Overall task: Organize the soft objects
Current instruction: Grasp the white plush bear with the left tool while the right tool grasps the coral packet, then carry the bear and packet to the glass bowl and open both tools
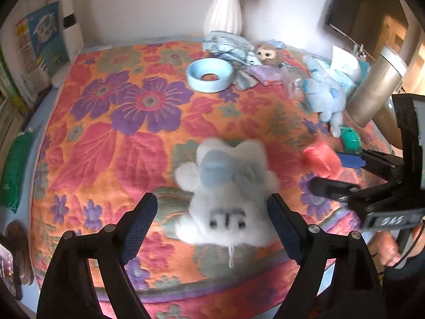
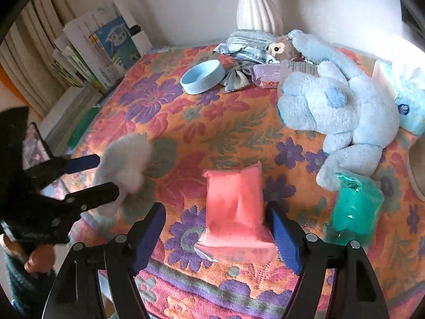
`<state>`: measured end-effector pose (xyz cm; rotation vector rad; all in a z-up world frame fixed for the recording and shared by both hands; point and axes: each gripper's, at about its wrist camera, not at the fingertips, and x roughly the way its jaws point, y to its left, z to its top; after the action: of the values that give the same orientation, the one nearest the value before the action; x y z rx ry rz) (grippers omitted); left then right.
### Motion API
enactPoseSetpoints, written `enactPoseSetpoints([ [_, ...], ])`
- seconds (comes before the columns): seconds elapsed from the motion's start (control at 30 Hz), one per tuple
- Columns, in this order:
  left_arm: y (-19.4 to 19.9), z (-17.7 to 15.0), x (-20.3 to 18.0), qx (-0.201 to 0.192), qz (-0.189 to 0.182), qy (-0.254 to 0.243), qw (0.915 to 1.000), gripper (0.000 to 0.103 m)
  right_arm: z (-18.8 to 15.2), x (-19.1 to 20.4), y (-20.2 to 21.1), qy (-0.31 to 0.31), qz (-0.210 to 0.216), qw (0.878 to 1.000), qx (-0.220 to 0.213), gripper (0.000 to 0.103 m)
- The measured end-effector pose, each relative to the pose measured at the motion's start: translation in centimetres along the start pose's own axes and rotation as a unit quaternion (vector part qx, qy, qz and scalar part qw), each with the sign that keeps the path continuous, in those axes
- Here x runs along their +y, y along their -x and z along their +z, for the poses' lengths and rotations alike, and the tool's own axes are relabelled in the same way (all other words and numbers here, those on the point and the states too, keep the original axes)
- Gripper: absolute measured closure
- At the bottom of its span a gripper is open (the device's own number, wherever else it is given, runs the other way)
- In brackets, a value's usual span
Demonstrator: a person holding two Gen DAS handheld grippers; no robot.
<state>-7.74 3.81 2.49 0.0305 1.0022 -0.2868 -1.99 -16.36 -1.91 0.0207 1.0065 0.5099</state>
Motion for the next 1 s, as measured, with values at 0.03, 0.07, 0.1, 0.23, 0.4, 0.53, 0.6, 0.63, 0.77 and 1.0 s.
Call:
enactPoseSetpoints([
  [0.03,0.1,0.0,-0.4,0.0,-0.001,-0.005,1.0,0.019,-0.2,0.2,0.1,0.005,-0.01,1.0,-0.001,0.027],
  [0.07,0.3,0.0,-1.0,-0.001,0.001,-0.012,0.9999,0.019,-0.3,0.4,-0.1,0.01,-0.022,1.0,-0.002,0.027],
  [0.1,0.2,0.1,-1.6,-0.002,0.004,-0.016,0.9999,0.019,-0.4,0.7,-0.2,0.015,-0.034,0.999,-0.004,0.027],
  [0.23,-0.9,0.4,-3.0,0.006,0.046,-0.03,0.9985,0.027,-0.9,1.9,-0.4,0.053,-0.101,0.993,-0.013,0.051],
  [0.4,-1.9,-0.1,-3.2,0.015,0.05,-0.036,0.998,0.054,-1.2,1.3,0.6,0.037,-0.066,0.997,-0.023,0.054],
  [0.53,-0.2,0.3,-3.3,-0.012,0.035,-0.024,0.999,0.055,-1.1,0.5,2.8,0.01,-0.027,0.999,-0.035,0.054],
  [0.6,1.0,0.9,-4.0,-0.032,0.022,-0.026,0.9989,0.055,-0.8,0.0,4.9,-0.004,-0.019,0.998,-0.056,0.054],
  [0.63,1.5,1.2,-4.5,-0.04,0.019,-0.03,0.9986,0.055,-0.8,-0.3,5.9,-0.009,-0.016,0.998,-0.067,0.054],
  [0.77,3.5,3.0,-7.9,-0.077,0.003,-0.056,0.9954,0.055,-0.7,-2.2,10.6,-0.036,-0.016,0.994,-0.105,0.054],
  [1.0,4.3,5.7,-14.9,-0.103,-0.048,-0.103,0.9882,0.055,-2.8,-9.2,17.5,-0.12,0.017,0.982,-0.144,0.054],
])
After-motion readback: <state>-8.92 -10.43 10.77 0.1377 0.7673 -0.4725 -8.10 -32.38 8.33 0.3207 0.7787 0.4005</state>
